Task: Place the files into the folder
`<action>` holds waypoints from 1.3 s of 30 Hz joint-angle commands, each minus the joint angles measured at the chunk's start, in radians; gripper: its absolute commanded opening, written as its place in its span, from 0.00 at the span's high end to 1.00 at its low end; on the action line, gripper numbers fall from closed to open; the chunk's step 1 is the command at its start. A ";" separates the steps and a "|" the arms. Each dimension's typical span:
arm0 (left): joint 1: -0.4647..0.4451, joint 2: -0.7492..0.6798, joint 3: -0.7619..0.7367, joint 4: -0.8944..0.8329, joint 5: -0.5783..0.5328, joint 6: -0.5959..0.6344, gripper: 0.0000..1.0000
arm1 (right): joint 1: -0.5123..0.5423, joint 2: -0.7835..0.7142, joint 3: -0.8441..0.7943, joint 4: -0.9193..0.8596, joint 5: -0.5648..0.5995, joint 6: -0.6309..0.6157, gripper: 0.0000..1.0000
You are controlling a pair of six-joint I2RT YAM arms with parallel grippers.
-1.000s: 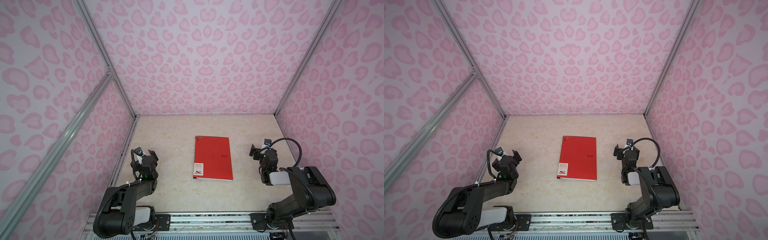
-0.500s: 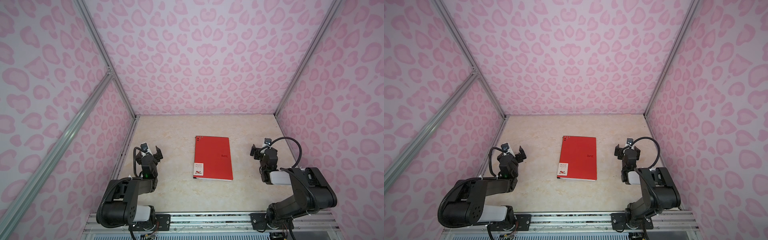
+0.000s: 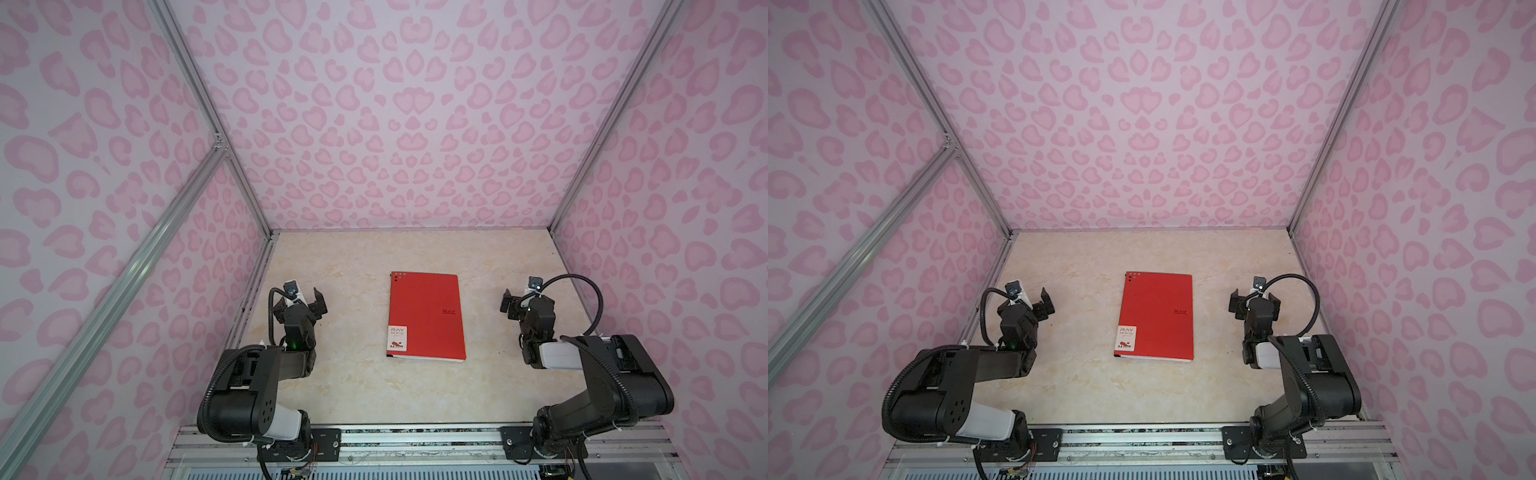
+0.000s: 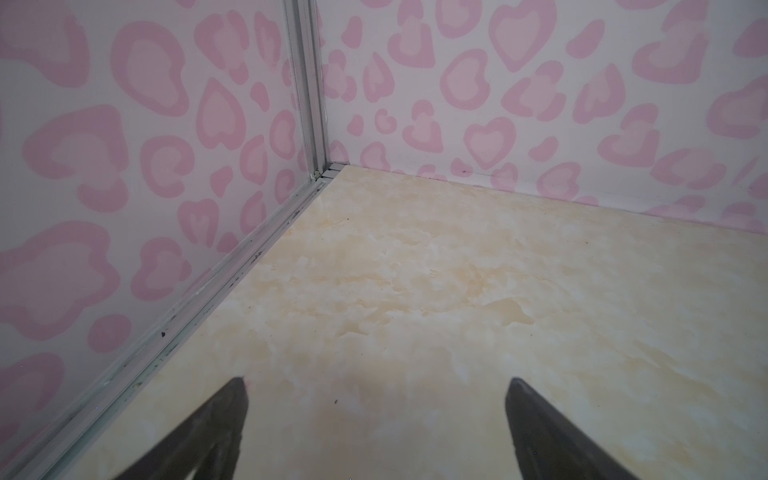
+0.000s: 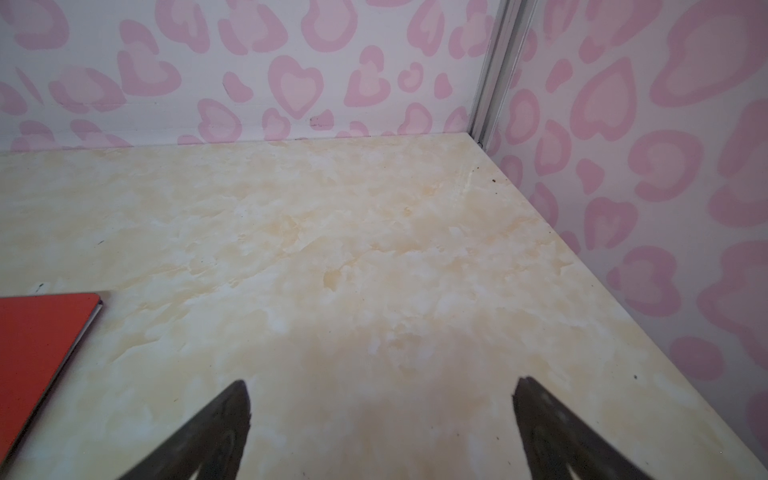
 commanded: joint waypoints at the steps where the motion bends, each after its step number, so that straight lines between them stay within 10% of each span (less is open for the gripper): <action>1: 0.003 0.004 0.007 -0.005 0.009 0.009 0.02 | 0.002 0.001 0.002 0.019 0.015 -0.008 0.00; 39: 0.004 0.004 0.010 -0.007 0.011 0.009 0.02 | 0.001 0.001 0.002 0.018 0.014 -0.008 0.00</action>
